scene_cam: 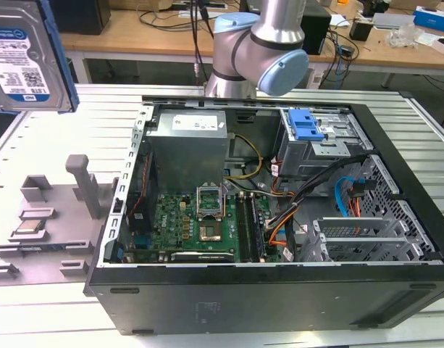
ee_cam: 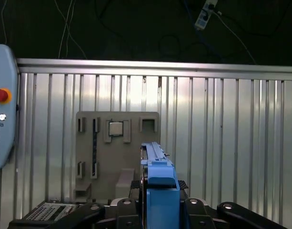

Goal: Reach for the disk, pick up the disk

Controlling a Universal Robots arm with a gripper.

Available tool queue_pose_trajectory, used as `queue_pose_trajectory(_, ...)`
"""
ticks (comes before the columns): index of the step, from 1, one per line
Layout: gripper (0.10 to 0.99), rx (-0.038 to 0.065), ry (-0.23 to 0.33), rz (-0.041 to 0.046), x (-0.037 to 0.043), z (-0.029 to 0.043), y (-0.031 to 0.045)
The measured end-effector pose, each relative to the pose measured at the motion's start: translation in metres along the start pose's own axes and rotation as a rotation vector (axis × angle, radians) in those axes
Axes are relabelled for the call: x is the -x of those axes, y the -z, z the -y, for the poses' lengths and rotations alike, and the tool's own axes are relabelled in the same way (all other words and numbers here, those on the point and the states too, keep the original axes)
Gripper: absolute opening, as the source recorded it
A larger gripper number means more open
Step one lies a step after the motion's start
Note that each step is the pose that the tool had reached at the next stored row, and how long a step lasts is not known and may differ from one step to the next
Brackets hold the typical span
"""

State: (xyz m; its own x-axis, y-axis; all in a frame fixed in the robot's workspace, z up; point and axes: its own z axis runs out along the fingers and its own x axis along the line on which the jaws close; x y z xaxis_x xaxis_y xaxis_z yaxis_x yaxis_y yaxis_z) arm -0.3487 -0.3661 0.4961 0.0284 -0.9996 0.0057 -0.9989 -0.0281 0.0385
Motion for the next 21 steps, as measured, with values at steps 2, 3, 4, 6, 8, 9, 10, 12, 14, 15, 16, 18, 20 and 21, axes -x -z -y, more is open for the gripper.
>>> queue_pose_trajectory(2,0.369,0.000,0.000,0.0001,-0.0003,0.0106,0.0003)
queue_pose_trajectory(3,0.369,0.000,0.000,0.0000,-0.0005,0.0183,0.0007)
queue_pose_trajectory(4,0.369,0.000,0.000,0.0000,-0.0006,0.0226,0.0009)
queue_pose_trajectory(6,0.369,0.000,0.000,0.0001,-0.0008,0.0298,0.0011)
queue_pose_trajectory(8,0.369,0.000,0.000,0.0000,-0.0010,0.0367,0.0014)
queue_pose_trajectory(9,0.369,0.000,0.000,0.0000,-0.0011,0.0399,0.0015)
queue_pose_trajectory(10,0.369,0.000,0.000,0.0000,-0.0013,0.0472,0.0018)
queue_pose_trajectory(12,0.369,0.000,0.000,-0.0001,-0.0017,0.0594,0.0022)
queue_pose_trajectory(14,0.369,0.000,0.000,0.0000,-0.0019,0.0712,0.0027)
queue_pose_trajectory(15,0.369,0.000,0.000,0.0000,-0.0021,0.0760,0.0029)
queue_pose_trajectory(16,0.369,0.000,0.000,-0.0001,-0.0022,0.0825,0.0031)
queue_pose_trajectory(18,0.369,0.000,0.000,-0.0002,-0.0024,0.0896,0.0034)
queue_pose_trajectory(20,0.369,0.000,0.000,-0.0001,-0.0025,0.0976,0.0037)
queue_pose_trajectory(21,0.369,0.000,0.000,-0.0001,-0.0027,0.1044,0.0040)
